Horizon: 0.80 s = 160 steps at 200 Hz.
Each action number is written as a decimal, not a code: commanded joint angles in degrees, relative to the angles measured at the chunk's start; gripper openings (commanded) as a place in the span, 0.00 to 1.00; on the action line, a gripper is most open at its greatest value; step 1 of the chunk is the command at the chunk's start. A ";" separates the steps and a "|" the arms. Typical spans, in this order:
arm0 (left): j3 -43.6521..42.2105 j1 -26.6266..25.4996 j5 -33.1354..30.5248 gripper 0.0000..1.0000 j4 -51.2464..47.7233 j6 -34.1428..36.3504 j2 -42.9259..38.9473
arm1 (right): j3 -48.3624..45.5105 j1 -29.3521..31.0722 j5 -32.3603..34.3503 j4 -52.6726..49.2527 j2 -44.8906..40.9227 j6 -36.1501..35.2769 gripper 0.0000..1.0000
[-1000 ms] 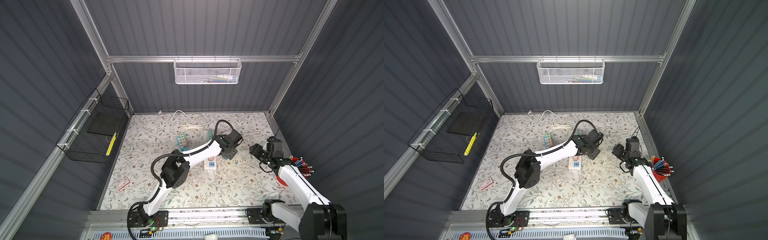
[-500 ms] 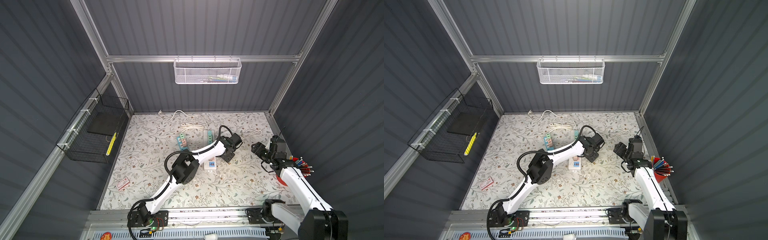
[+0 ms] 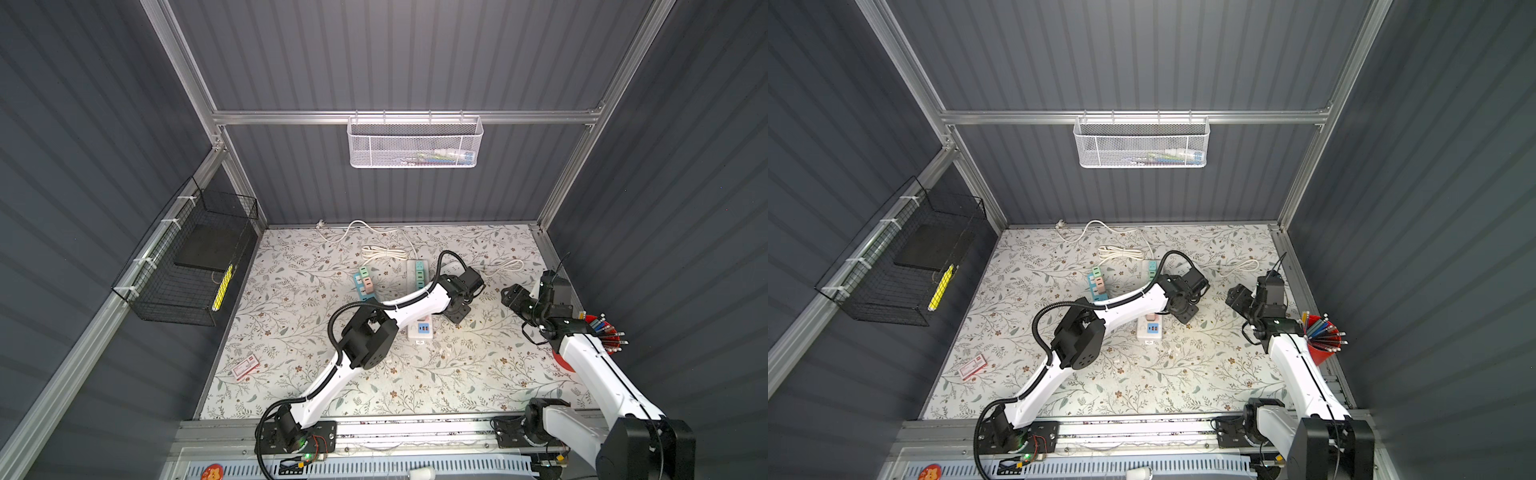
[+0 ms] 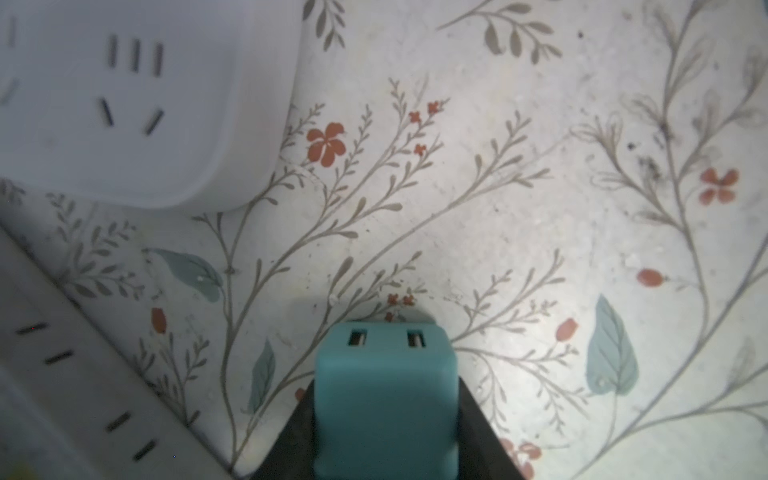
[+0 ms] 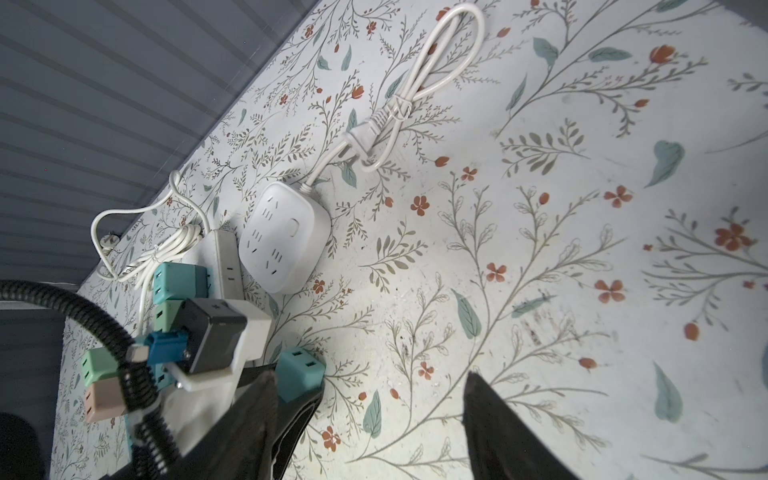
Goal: Insert the plug
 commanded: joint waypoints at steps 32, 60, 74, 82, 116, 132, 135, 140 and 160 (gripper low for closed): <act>-17.64 0.14 4.67 0.15 15.95 3.59 -14.11 | -1.41 -0.22 -5.78 2.79 -1.53 -1.02 0.70; -36.11 0.14 11.21 0.14 38.91 6.23 -28.06 | -1.60 0.06 -14.20 4.52 -3.02 -1.69 0.56; -44.65 0.15 12.48 0.14 48.53 7.23 -33.11 | -1.23 0.48 -17.26 4.44 -3.72 -1.83 0.43; -47.33 0.13 13.14 0.12 51.55 7.98 -34.94 | -0.99 0.88 -19.35 4.53 -4.20 -2.00 0.39; -51.22 0.18 14.92 0.13 54.17 9.74 -38.36 | 1.25 5.16 -24.77 2.62 -4.81 -4.04 0.42; -52.54 0.14 15.65 0.13 55.43 9.87 -39.63 | 2.78 9.54 -22.18 0.20 -4.02 -6.33 0.52; -52.70 0.17 15.69 0.13 55.37 9.86 -39.76 | 2.96 10.28 -22.08 0.00 -3.80 -6.70 0.54; -52.63 0.15 15.73 0.13 55.15 9.87 -39.86 | 3.16 11.44 -21.79 -0.23 -3.51 -7.08 0.57; -51.90 0.19 16.25 0.13 53.25 9.96 -40.01 | 3.63 14.28 -21.20 0.12 -2.02 -7.41 0.60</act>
